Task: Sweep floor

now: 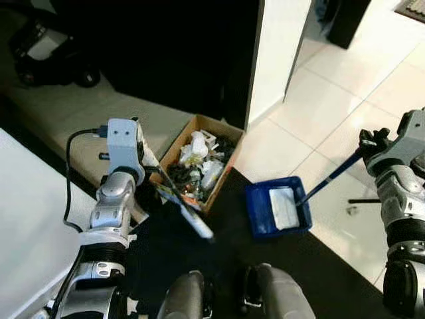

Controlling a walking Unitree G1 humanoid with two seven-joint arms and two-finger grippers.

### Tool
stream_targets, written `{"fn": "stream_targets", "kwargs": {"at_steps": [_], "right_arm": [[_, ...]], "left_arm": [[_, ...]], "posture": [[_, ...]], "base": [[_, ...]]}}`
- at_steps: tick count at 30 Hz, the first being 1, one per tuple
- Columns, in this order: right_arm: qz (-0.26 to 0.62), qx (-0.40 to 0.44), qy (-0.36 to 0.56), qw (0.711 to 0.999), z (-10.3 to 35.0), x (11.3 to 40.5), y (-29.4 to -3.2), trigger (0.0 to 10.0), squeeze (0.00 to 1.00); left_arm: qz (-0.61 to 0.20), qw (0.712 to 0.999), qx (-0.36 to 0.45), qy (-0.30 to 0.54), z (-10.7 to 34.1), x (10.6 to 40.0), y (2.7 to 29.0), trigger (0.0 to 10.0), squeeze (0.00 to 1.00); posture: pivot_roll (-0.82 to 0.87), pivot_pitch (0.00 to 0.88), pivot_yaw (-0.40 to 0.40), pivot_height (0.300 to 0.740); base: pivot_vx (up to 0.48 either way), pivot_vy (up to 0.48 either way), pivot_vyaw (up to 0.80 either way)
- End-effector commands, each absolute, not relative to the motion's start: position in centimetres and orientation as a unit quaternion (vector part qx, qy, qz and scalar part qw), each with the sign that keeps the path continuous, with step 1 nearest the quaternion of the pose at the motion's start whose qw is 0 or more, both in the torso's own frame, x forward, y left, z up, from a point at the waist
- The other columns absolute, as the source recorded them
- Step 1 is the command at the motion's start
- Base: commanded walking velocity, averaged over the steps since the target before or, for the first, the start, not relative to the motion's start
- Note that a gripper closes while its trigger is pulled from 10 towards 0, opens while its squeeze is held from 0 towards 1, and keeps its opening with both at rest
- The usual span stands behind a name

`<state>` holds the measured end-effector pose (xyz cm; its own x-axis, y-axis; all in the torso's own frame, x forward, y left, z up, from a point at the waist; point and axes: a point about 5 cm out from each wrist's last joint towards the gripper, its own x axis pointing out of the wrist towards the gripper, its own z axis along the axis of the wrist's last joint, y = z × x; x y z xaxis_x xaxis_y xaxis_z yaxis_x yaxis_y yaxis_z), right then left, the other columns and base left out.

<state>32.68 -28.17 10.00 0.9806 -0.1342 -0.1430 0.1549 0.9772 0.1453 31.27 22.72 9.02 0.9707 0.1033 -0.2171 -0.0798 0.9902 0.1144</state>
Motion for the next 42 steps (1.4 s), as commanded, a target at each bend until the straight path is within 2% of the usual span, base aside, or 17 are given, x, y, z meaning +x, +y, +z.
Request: {"fn": "stream_targets", "kwargs": {"at_steps": [1, 4, 13, 16, 31, 37, 40, 42], "right_arm": [[-0.067, 0.083, 0.048, 0.993, 10.7, 33.0, -28.0, 10.0, 0.0], [-0.062, 0.083, 0.049, 0.993, 10.7, 33.1, -27.9, 10.0, 0.0], [-0.058, 0.084, 0.051, 0.994, 10.4, 32.9, -27.6, 10.0, 0.0], [-0.057, 0.084, 0.051, 0.994, 10.3, 32.9, -27.6, 10.0, 0.0], [-0.044, 0.082, 0.047, 0.995, 10.8, 33.3, -27.3, 10.0, 0.0], [-0.006, 0.084, 0.083, 0.993, 9.5, 33.2, -26.0, 10.0, 0.0], [0.024, 0.078, 0.097, 0.992, 8.4, 32.9, -24.3, 10.0, 0.0], [0.027, 0.077, 0.096, 0.992, 8.3, 32.9, -24.0, 10.0, 0.0]], "left_arm": [[0.056, 0.993, 0.045, 0.098, 9.2, 31.2, 22.8, 10.0, 0.0], [0.053, 0.993, 0.042, 0.096, 9.4, 31.3, 22.9, 10.0, 0.0], [0.064, 0.991, 0.045, 0.107, 9.4, 31.3, 23.5, 10.0, 0.0], [0.088, 0.99, 0.02, 0.108, 9.3, 31.3, 24.0, 10.0, 0.0], [0.108, 0.987, 0.041, 0.114, 9.2, 31.3, 24.5, 10.0, 0.0], [0.076, 0.989, 0.045, 0.117, 8.9, 31.3, 23.4, 10.0, 0.0], [0.026, 0.992, 0.047, 0.112, 8.8, 31.4, 21.6, 10.0, 0.0], [0.021, 0.993, 0.045, 0.111, 8.8, 31.4, 21.4, 10.0, 0.0]], "posture": [[0.0, 0.051, 0.014, 0.74], [0.0, 0.051, 0.014, 0.74], [0.0, 0.052, 0.018, 0.74], [0.0, 0.052, 0.018, 0.74], [0.0, 0.051, 0.015, 0.74], [0.0, 0.047, 0.014, 0.74], [0.0, 0.044, 0.014, 0.74], [0.0, 0.044, 0.015, 0.74]], "base": [[0.0, 0.0, 0.0], [0.0, 0.0, 0.0], [0.0, -0.48, 0.0], [0.0, 0.0, 0.0], [0.0, 0.0, 0.0], [0.0, 0.0, 0.0], [0.0, 0.0, 0.0], [0.0, 0.0, 0.0]]}}
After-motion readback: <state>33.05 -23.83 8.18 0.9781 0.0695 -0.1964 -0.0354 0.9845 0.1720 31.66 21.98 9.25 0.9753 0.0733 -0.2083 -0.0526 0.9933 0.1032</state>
